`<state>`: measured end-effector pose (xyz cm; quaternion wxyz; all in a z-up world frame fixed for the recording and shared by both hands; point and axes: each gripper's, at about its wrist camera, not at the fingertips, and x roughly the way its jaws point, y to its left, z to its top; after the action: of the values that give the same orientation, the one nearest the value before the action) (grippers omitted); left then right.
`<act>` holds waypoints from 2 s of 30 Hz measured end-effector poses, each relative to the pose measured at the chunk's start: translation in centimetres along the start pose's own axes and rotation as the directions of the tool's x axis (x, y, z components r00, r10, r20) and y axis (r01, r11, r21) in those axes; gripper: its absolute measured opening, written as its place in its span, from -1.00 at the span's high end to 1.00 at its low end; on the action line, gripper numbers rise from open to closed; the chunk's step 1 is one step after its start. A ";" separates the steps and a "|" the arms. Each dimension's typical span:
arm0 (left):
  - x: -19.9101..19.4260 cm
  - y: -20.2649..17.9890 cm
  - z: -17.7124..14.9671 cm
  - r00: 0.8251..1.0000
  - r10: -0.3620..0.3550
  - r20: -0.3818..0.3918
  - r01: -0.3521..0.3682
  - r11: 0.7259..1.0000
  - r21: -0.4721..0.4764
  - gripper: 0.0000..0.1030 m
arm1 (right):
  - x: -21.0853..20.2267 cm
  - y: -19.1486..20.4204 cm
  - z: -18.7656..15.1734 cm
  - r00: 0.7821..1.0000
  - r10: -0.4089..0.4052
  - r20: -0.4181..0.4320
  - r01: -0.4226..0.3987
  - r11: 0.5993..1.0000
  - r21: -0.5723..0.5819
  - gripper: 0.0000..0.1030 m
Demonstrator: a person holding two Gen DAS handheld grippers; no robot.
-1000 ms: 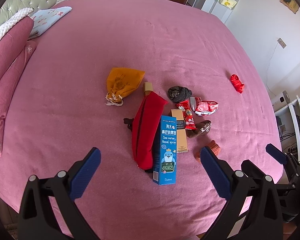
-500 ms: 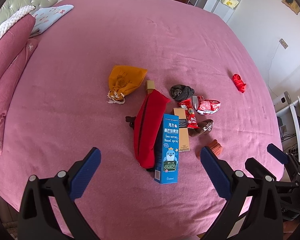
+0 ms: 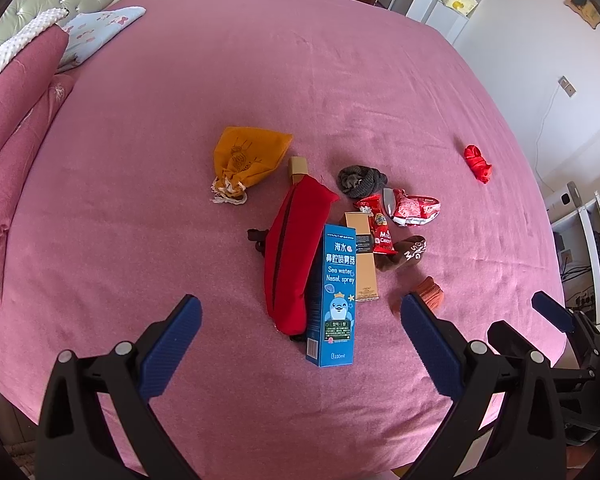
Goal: Collect trash
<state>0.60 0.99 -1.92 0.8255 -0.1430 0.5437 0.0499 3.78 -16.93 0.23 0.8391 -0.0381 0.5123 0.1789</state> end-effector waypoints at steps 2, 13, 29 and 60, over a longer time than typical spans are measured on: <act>0.2 0.0 0.0 1.000 -0.001 -0.004 0.001 1.000 -0.002 -0.92 | 0.1 -0.1 -0.1 1.000 -0.001 -0.001 0.001 1.000 0.004 -0.84; 0.6 -0.2 -0.2 1.000 -0.002 -0.010 0.002 1.000 0.003 -0.92 | 0.6 -0.2 -0.3 1.000 0.012 -0.021 -0.011 1.000 0.022 -0.84; 3.6 1.2 -0.1 0.999 0.007 -0.053 -0.008 1.000 -0.013 -0.92 | 2.6 0.9 -0.5 0.999 0.016 -0.050 -0.016 1.000 -0.002 -0.84; 21.5 3.7 0.7 0.959 -0.114 -0.261 0.095 0.992 -0.085 0.56 | 11.4 0.6 -2.9 0.990 0.036 -0.136 -0.031 0.999 0.042 -0.84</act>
<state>9.00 3.13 -21.97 0.7410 -0.2063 0.6390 0.0062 5.84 -14.05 -11.03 0.7994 -0.0248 0.5728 0.1795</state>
